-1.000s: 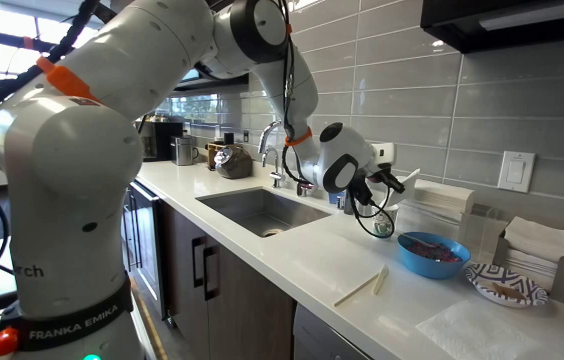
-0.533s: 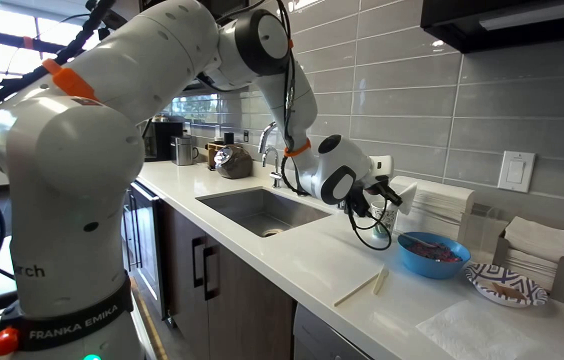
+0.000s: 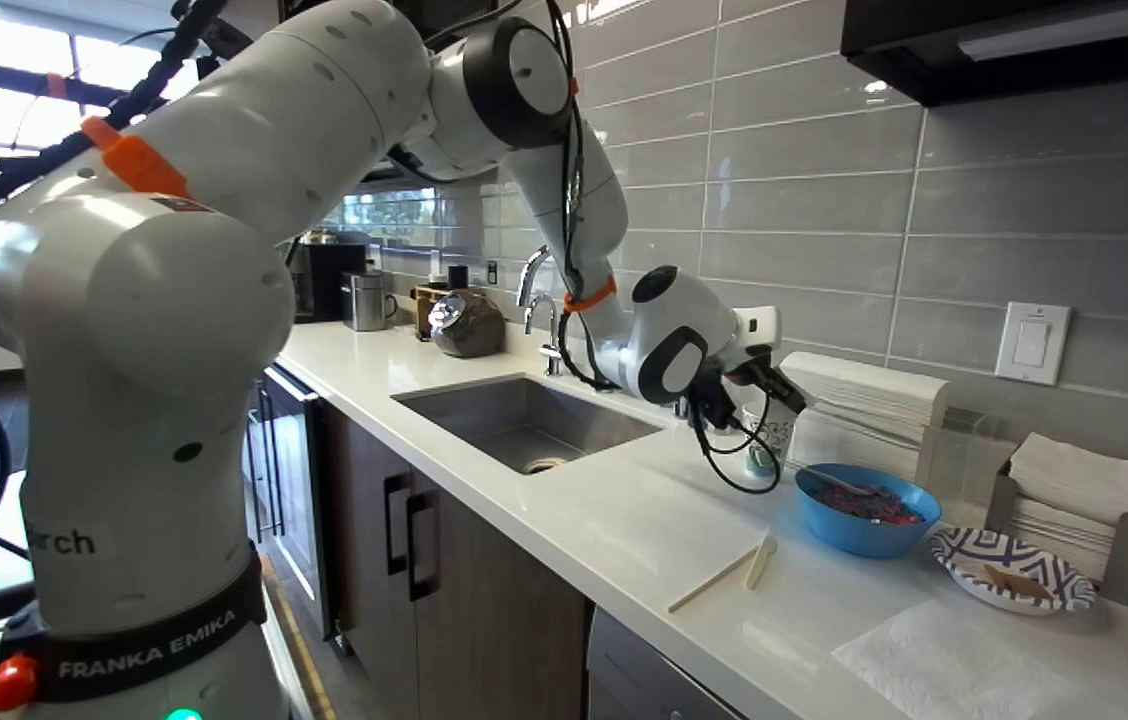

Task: Put the tissue paper into the coffee cup

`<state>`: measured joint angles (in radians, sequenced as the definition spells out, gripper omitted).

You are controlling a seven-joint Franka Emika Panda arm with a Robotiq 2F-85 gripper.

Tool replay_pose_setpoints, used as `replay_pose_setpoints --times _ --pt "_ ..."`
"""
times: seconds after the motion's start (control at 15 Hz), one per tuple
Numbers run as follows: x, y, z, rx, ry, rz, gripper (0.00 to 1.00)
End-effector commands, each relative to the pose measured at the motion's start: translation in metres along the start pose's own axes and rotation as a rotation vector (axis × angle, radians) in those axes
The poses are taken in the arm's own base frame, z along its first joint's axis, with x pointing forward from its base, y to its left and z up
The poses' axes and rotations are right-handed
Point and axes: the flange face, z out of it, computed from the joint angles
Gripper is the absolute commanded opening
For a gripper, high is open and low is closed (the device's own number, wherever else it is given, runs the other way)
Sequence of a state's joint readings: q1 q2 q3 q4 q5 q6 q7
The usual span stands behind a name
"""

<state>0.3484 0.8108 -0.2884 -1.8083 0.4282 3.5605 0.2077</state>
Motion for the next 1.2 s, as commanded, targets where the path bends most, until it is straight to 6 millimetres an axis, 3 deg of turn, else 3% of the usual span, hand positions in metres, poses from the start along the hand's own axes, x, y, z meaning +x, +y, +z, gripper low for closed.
replay_pose_setpoints --times 0.0,0.2,0.67,1.13 --pt "0.013 -0.002 -0.025 -0.027 -0.074 0.002 0.79" --pt "0.029 0.001 -0.051 -0.048 -0.153 -0.005 0.99" --pt "0.053 0.014 -0.117 -0.077 -0.392 -0.07 1.0" --pt "0.038 0.022 -0.173 -0.147 -0.77 -0.247 1.0"
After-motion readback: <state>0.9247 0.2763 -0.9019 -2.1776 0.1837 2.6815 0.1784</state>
